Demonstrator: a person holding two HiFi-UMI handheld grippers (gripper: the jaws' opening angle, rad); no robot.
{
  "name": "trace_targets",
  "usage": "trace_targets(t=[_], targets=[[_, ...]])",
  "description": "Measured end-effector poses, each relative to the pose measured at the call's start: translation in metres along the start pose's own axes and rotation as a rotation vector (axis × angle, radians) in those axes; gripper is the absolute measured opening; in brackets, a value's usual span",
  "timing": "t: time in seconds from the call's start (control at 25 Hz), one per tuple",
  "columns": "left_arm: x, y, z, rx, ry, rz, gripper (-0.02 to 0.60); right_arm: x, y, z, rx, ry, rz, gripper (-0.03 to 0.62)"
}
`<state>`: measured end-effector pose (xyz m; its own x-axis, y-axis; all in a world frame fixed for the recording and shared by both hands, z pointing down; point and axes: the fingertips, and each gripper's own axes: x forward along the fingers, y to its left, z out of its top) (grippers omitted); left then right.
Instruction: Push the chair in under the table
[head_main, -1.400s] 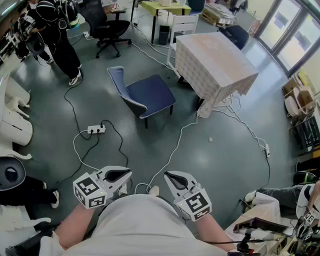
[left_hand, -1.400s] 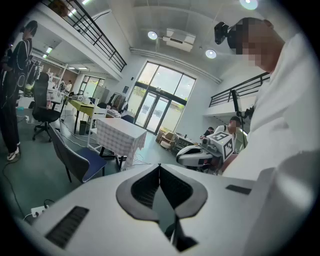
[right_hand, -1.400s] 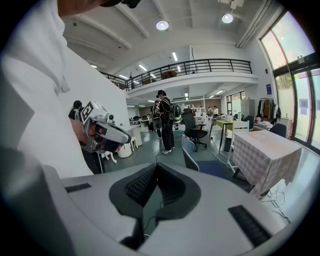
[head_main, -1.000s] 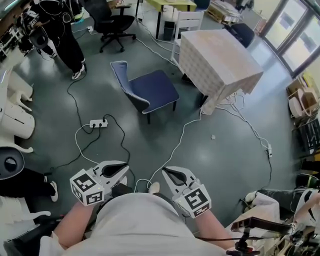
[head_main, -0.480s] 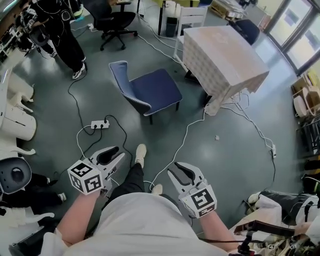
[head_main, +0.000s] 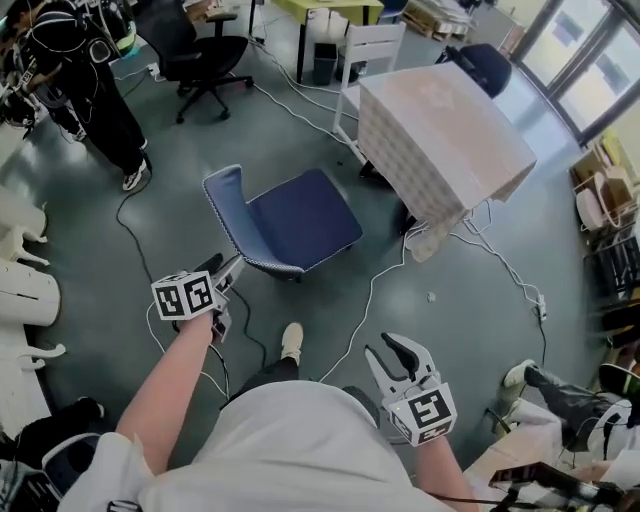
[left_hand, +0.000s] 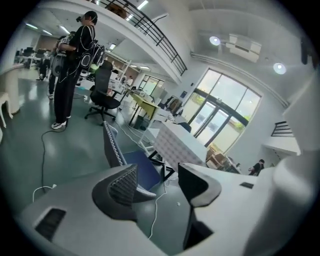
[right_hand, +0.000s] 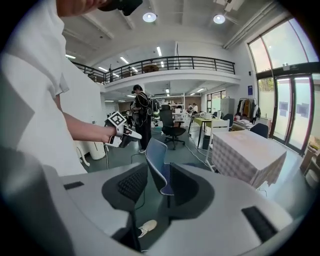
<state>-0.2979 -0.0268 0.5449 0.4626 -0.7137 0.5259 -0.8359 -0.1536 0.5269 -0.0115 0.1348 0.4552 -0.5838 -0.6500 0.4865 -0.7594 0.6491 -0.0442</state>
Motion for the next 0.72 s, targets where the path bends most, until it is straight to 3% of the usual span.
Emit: trace_targets(t=[0.2, 0.32, 0.52, 0.72], targets=[[0.076, 0.084, 0.028, -0.127, 0.066, 0.141, 0.284, 0.044, -0.020, 0.030, 0.015, 0.012, -0.036, 0.135], [0.111, 0.117, 0.021, -0.250, 0.108, 0.176, 0.290, 0.057, -0.032, 0.032, 0.018, 0.040, -0.043, 0.135], [0.153, 0.152, 0.001, -0.325, 0.196, 0.254, 0.283, 0.073, -0.066, 0.031, 0.049, 0.069, -0.051, 0.135], [0.165, 0.157, -0.004, -0.353, 0.217, 0.284, 0.157, 0.094, -0.105, 0.032, 0.054, 0.067, -0.009, 0.133]])
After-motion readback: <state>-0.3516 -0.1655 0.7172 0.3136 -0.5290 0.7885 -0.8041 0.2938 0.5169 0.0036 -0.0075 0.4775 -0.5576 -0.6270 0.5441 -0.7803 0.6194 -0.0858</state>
